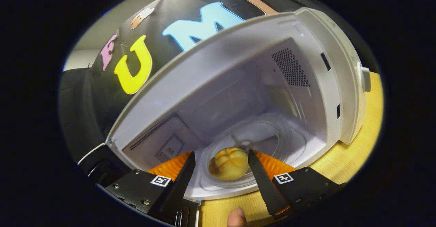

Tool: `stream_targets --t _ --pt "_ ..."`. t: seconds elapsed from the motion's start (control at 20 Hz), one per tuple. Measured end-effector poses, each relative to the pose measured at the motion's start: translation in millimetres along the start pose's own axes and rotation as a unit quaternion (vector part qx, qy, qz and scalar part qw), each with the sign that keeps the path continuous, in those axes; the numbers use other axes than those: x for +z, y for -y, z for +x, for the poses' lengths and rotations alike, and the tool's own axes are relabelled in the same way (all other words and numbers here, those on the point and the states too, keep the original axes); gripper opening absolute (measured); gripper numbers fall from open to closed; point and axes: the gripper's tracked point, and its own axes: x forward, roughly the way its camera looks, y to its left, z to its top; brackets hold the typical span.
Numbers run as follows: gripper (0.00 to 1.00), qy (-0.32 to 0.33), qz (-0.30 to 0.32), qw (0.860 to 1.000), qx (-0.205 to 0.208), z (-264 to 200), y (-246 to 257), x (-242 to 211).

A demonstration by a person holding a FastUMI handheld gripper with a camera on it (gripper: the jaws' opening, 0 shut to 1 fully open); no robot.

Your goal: Open the microwave, put the food inside, and close the microwave door.

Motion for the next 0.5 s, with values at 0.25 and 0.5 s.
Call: stream_targets --t 0.25,0.5 --pt "0.94 -0.017 -0.024 0.997 0.066 -83 -32 -5" --pt "0.94 -0.02 -0.073 0.98 0.185 -207 -88 -9"
